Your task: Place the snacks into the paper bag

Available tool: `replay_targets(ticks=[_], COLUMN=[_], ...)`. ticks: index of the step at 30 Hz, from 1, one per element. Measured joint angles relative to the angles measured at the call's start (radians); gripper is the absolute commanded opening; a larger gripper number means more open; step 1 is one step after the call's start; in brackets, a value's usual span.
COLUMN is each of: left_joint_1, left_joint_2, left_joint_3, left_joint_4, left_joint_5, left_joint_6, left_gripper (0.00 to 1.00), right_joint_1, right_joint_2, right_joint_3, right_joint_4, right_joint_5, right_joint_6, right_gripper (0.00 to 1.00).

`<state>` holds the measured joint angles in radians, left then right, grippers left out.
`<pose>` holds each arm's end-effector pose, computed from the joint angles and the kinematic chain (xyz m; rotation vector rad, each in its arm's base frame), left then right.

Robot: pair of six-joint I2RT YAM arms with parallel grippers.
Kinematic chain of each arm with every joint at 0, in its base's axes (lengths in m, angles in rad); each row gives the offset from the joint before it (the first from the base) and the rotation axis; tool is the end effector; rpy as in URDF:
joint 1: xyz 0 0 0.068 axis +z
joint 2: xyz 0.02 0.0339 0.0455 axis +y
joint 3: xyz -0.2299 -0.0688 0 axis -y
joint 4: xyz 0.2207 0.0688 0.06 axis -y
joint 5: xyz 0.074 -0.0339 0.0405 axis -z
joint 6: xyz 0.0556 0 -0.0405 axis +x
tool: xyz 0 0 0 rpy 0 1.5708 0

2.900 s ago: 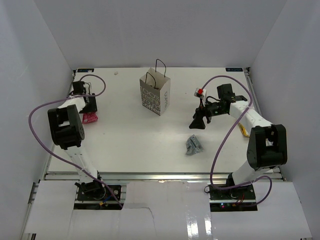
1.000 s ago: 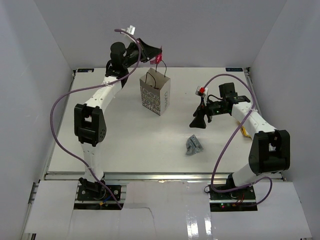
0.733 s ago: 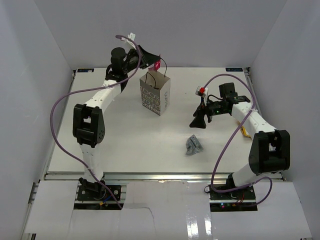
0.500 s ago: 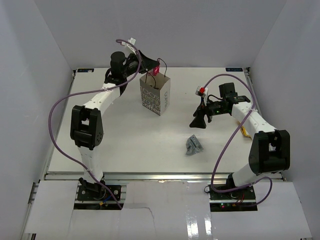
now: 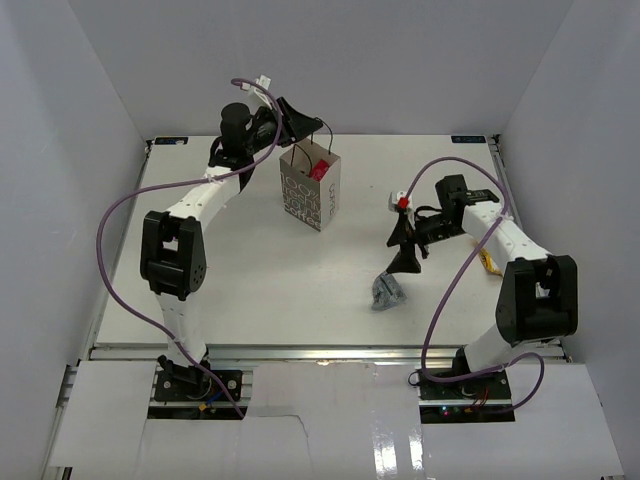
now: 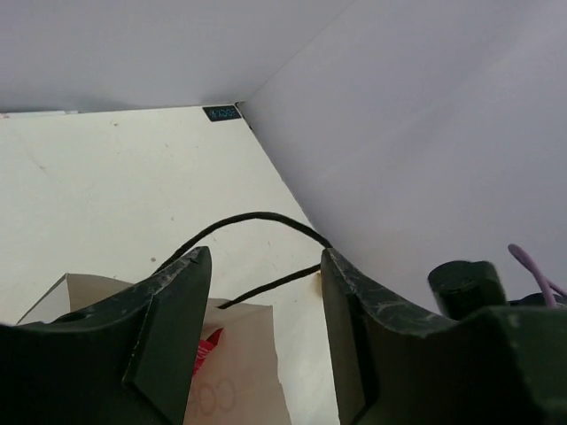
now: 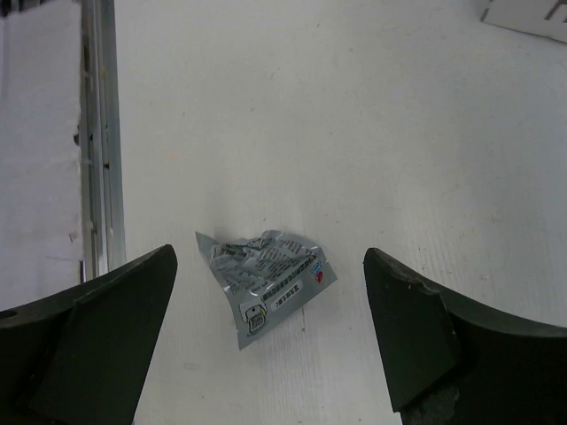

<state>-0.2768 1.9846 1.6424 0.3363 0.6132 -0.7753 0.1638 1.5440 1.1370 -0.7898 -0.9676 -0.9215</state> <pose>0.4337 -0.1565 0.3058 0.0965 1.7314 -1.2785 0.2676 0.0906 0.2128 -1.3739 1.8386 0.9552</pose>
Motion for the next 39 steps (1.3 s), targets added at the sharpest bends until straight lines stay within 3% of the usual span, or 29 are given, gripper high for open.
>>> replay_targets(ticks=[4,8,13,18,19,23,26,27,33,39], left_joint_1=[0.000,0.000,0.000,0.003,0.005,0.017,0.020,0.020,0.021,0.020], left_joint_2=[-0.009,-0.068,-0.251,-0.590,-0.660,-0.922,-1.038,-1.069,-1.180,-1.215], left_joint_3=[0.031,0.035,-0.012,-0.238,-0.297,-0.540,-0.666,-0.708,-0.890,-0.948], left_joint_4=[-0.002,-0.037,-0.187,-0.329,-0.346,-0.405,-0.457,-0.470,-0.560,-0.571], left_joint_5=[-0.005,-0.025,-0.146,-0.378,-0.417,-0.554,-0.610,-0.622,-0.654,-0.656], left_joint_6=[0.006,0.059,0.239,0.425,0.446,0.484,0.477,0.469,0.399,0.336], left_gripper=[0.65,0.68,0.75,0.86,0.89,0.89,0.89,0.89,0.89,0.89], right_joint_1=[0.004,0.038,0.164,0.291,0.307,0.330,0.330,0.329,0.331,0.341], right_joint_2=[0.040,0.050,0.057,0.085,0.098,0.172,0.206,0.211,0.219,0.219], right_joint_3=[0.006,-0.016,-0.068,-0.098,-0.097,-0.069,-0.060,-0.060,-0.053,-0.033], right_joint_4=[-0.275,-0.396,-0.372,-0.258,-0.230,-0.166,-0.133,-0.128,-0.128,-0.130], right_joint_5=[0.008,0.091,0.240,0.343,0.359,0.420,0.471,0.485,0.512,0.489], right_joint_6=[-0.466,-0.789,-0.959,-0.974,-0.967,-0.937,-0.927,-0.926,-0.912,-0.871], right_gripper=[0.90,0.91,0.95,1.00,0.94,0.88,0.80,0.72,0.43,0.21])
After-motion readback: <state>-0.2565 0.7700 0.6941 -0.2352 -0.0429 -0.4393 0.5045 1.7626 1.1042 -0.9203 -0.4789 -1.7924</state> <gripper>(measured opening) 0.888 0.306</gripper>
